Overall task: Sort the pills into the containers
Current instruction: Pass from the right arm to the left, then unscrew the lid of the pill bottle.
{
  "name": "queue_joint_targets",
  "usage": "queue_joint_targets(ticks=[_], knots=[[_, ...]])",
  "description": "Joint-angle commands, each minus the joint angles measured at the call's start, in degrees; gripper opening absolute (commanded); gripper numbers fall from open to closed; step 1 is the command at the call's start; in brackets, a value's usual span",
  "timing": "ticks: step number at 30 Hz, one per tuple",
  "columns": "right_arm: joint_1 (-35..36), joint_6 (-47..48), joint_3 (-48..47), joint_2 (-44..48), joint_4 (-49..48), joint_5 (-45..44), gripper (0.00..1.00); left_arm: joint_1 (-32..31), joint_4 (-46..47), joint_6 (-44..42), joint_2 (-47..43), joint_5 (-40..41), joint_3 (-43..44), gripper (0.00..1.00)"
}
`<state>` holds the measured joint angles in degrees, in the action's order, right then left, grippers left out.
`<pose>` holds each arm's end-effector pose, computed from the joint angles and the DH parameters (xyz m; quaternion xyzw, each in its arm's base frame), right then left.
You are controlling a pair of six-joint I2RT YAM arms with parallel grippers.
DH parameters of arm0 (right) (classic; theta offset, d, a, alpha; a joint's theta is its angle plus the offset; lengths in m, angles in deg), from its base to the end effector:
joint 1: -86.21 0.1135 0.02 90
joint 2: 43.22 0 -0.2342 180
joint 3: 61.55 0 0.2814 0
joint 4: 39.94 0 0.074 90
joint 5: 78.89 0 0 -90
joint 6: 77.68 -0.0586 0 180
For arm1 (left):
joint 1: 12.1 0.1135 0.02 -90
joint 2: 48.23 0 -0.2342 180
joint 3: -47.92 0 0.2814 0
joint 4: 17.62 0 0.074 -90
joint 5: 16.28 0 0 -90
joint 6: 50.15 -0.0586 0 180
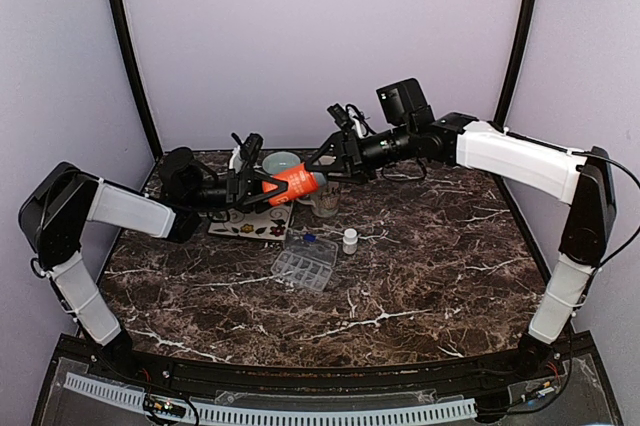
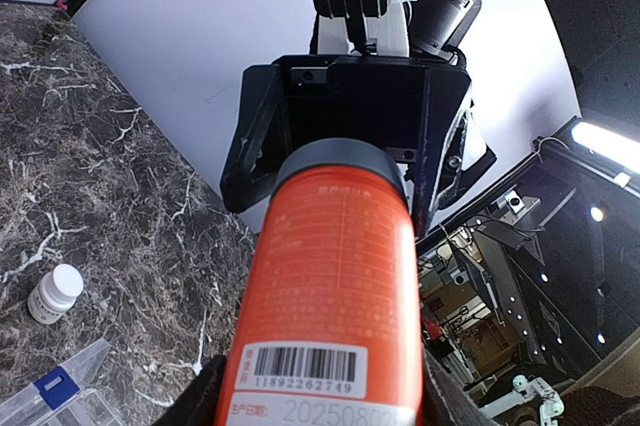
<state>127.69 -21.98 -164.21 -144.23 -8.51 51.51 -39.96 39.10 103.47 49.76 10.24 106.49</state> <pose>0.3112 0.3258 0.2926 -0.2237 0.7994 0.5249 0.1881 0.2987 -0.2172 0.1965 0.2485 0.6098 -0.7082 0.2547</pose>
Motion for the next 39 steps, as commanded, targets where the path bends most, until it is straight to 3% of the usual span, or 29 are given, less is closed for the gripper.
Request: queue_joint_targets(ticks=[1, 9, 16, 28, 34, 39], knots=[[-0.60, 1.33, -2.27, 0.66, 1.21, -0.98, 0.67, 0.61, -0.62, -3.63, -4.48, -1.99, -0.57, 0.21], [-0.60, 1.75, -2.42, 0.38, 2.38, -0.36, 0.42, 0.99, -3.98, -5.81, -5.70, -1.76, -0.44, 0.21], [-0.60, 2.05, -1.10, 1.05, 2.27, 0.11, 0.53, 0.98, -5.47, -6.33, -6.05, -1.59, 0.59, 0.20], [-0.60, 1.52, 0.56, 1.69, 1.89, 0.86, 0.56, 1.00, -6.94, -7.36, -6.17, -1.27, 1.35, 0.20], [-0.63, 1.17, 0.52, 1.43, 1.74, 1.25, 0.56, 0.99, -5.93, -6.83, -5.41, -1.37, 1.77, 0.20], [-0.60, 0.90, 0.48, 1.19, 1.50, 1.81, 0.49, 1.09, -5.93, -6.99, -5.39, -1.28, 1.87, 0.20]])
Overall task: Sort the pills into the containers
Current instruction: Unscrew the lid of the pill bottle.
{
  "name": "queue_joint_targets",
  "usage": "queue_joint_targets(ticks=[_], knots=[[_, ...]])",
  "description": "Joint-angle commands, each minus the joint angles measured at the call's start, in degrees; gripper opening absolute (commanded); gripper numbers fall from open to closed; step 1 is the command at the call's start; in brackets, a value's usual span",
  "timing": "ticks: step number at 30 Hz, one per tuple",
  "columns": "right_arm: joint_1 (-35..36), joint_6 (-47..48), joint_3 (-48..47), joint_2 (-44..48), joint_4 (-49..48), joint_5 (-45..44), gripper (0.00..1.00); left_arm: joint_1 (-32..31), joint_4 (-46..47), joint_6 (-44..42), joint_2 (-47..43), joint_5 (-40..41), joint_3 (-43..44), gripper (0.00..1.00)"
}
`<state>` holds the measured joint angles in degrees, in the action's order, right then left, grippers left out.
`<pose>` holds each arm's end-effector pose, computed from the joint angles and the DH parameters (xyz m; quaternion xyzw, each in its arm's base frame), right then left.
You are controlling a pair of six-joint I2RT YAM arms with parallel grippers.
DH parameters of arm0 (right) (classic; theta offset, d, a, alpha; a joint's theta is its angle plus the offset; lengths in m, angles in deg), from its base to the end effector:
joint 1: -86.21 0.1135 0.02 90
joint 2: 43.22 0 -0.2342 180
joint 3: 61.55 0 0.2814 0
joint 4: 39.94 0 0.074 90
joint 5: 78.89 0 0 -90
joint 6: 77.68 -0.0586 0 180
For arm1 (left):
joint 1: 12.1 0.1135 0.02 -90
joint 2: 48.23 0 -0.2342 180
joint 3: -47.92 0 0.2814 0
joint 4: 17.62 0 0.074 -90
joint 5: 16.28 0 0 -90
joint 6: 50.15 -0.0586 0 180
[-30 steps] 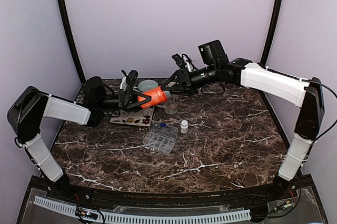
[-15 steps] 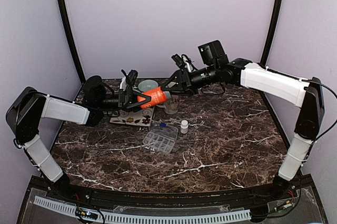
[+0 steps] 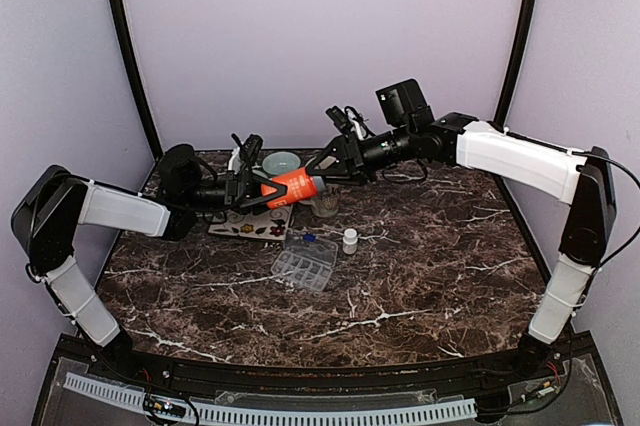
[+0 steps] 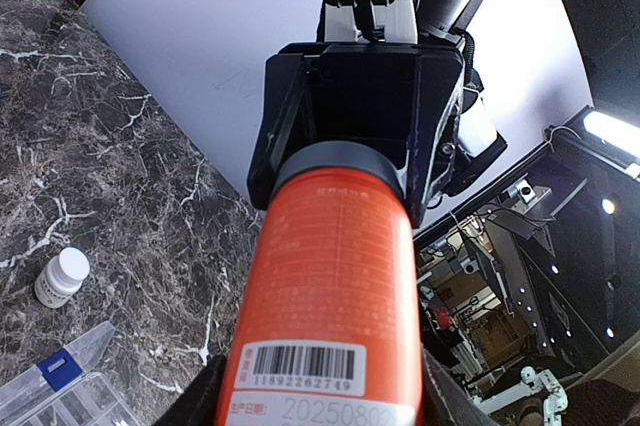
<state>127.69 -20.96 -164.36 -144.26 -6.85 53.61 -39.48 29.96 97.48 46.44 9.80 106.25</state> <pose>0.3081 0.3252 0.2911 -0.2352 0.7977 0.5283 0.1711 0.2987 -0.2139 0.1996 0.2545 0.6264 -0.6907 0.2565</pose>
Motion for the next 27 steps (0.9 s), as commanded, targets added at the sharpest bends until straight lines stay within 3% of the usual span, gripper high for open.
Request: queue_joint_targets(ticks=[1, 11, 17, 27], knots=[[-0.60, -0.12, 0.71, 1.20, -0.31, -0.11, 0.46, 0.57, 3.21, -1.00, -2.05, -0.75, 2.21, 0.20], [-0.57, 1.81, 0.90, 1.98, -0.07, 0.26, 0.21, 0.95, 6.80, 2.91, -0.98, -0.04, 3.29, 0.19], [-0.34, 8.98, 0.64, 3.85, 1.26, -3.17, 0.17, 0.97, 12.30, 9.31, 1.13, -1.02, 4.99, 0.19], [0.43, 19.90, 4.20, 7.76, -3.06, -8.12, 0.16, 0.97, 12.27, 11.51, 0.62, -1.79, 6.45, 0.20]])
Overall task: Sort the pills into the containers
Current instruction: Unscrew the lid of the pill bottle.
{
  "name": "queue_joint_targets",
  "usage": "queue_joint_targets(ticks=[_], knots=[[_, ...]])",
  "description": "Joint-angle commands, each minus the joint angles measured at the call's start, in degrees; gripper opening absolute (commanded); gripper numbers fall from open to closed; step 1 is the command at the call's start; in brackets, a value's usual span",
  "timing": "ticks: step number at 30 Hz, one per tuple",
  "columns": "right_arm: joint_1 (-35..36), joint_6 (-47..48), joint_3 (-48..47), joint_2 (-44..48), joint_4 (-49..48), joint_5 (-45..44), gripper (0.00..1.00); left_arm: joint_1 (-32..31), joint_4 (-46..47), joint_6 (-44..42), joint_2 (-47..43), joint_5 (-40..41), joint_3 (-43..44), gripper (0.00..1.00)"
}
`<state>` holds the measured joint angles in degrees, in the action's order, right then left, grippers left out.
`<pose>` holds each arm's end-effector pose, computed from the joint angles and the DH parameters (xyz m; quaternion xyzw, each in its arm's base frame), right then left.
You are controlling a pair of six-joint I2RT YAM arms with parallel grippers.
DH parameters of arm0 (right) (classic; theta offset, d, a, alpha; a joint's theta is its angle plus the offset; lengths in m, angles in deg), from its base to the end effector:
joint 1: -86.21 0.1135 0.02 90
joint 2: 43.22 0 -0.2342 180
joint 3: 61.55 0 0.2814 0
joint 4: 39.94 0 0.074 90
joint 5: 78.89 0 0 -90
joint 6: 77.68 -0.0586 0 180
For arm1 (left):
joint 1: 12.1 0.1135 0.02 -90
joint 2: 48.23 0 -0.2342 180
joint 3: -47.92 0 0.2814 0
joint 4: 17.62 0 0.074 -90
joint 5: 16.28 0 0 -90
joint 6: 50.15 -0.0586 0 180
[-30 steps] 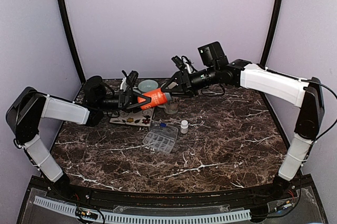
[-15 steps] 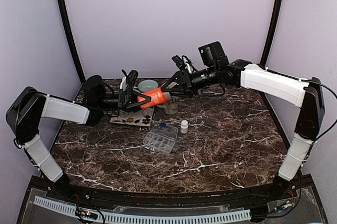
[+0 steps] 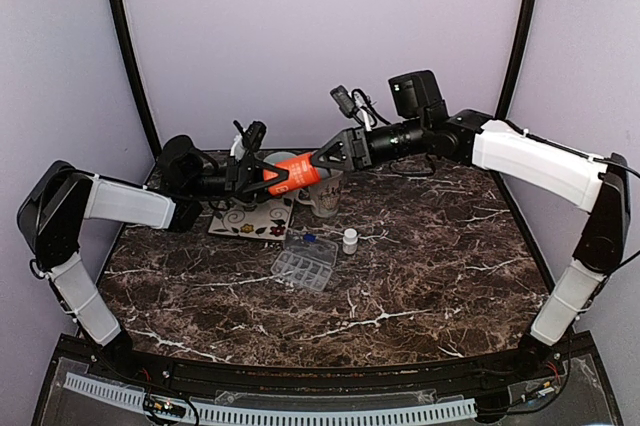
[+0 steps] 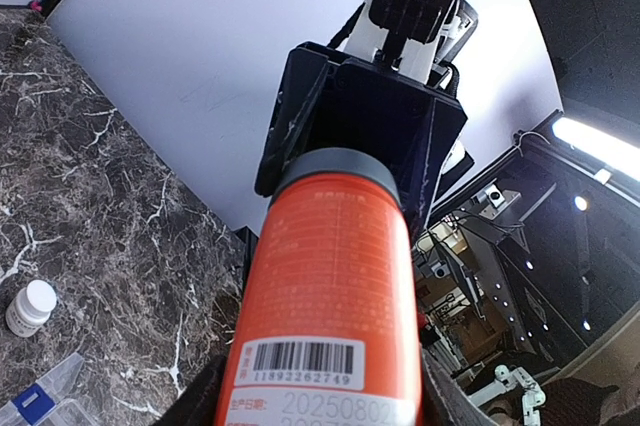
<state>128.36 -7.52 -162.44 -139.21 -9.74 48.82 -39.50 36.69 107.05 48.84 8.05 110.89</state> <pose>0.2974 0.3176 0.3190 -0.3243 0.7509 0.4948 0.2935 0.3074 -0.2195 0.2221 0.2546 0.6034 -0.7168 0.2394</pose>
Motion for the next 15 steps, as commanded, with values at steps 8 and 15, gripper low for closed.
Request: queue_joint_targets(ticks=[8, 15], knots=[[0.97, 11.40, 2.85, 2.92, -1.94, -6.71, 0.14, 0.98, 9.69, 6.00, -1.39, -1.87, 1.79, 0.20], [3.58, 17.77, 2.24, 3.57, -0.50, -14.27, 0.14, 0.96, 11.70, 7.68, -1.26, -2.98, 1.62, 0.19]])
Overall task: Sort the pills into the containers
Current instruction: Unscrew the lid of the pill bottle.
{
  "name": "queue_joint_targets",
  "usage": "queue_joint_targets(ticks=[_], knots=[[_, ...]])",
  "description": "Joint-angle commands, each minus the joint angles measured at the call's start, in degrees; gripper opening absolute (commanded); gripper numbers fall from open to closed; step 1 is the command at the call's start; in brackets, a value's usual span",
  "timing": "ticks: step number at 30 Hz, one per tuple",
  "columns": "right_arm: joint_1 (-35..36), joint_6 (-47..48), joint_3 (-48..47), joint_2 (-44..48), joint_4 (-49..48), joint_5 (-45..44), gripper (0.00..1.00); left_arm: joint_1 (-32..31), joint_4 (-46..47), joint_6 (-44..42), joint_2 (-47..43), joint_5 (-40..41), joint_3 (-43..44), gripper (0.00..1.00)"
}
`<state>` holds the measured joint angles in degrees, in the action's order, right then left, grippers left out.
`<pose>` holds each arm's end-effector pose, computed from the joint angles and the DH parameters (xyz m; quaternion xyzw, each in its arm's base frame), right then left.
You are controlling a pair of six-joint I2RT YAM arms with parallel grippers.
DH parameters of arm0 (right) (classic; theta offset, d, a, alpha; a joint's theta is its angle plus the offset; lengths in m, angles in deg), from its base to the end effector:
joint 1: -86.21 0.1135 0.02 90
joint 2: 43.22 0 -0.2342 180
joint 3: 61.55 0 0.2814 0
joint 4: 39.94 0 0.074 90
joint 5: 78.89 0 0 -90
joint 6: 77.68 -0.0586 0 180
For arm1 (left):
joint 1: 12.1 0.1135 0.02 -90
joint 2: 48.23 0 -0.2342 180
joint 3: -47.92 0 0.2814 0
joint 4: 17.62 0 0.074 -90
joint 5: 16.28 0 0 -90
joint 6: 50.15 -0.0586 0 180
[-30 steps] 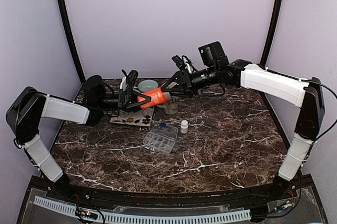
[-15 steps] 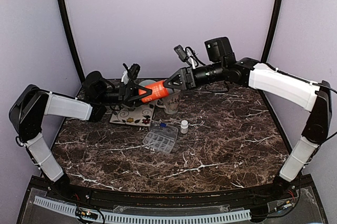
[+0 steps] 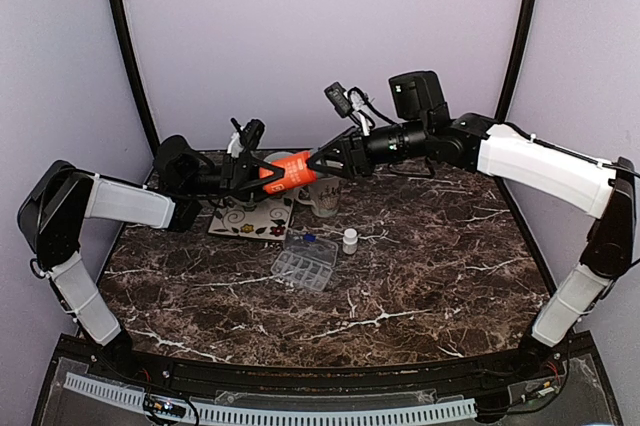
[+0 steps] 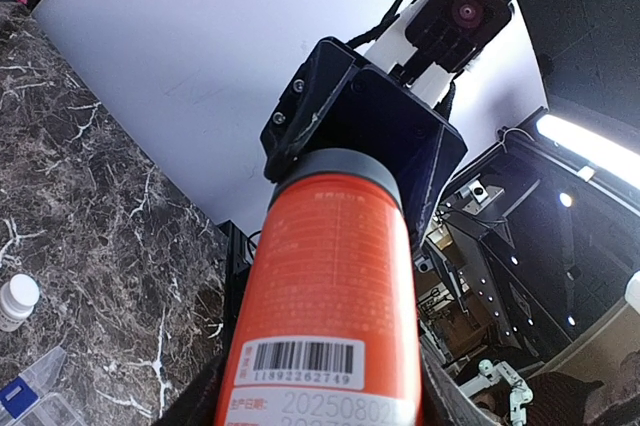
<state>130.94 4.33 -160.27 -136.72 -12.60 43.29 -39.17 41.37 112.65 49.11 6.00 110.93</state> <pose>0.2828 0.3241 0.3263 -0.3981 0.7077 0.4442 0.3786 0.3046 -0.2165 0.2272 0.2580 0.5953 -0.7286 0.2198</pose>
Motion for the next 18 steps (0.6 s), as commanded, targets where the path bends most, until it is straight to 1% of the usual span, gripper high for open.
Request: queue_joint_targets(ticks=[1, 3, 7, 9, 14, 18], knots=[[1.56, 6.67, 0.09, 1.07, 2.67, -9.68, 0.15, 0.62, 7.17, 2.09, -1.61, -0.93, 1.45, 0.19], [2.05, 7.07, 0.05, 0.92, 2.87, -10.54, 0.22, 0.64, 7.51, 2.17, -1.46, -0.97, 1.18, 0.19], [2.22, 6.35, -0.60, 0.73, 2.95, -10.35, 0.53, 0.68, 7.67, 1.88, -1.54, -1.05, 0.86, 0.19], [2.24, 5.49, -0.59, 1.07, 2.41, -9.91, 0.64, 0.62, 7.22, 1.30, -1.42, -1.13, 0.60, 0.19], [2.16, 3.41, -0.99, 1.60, 1.84, -8.82, 0.81, 0.67, 7.45, 0.70, -0.98, -1.14, 0.10, 0.19], [2.17, 2.02, -1.13, 1.80, 1.85, -8.19, 0.84, 0.66, 8.28, 1.00, -0.37, -1.45, -0.04, 0.19]])
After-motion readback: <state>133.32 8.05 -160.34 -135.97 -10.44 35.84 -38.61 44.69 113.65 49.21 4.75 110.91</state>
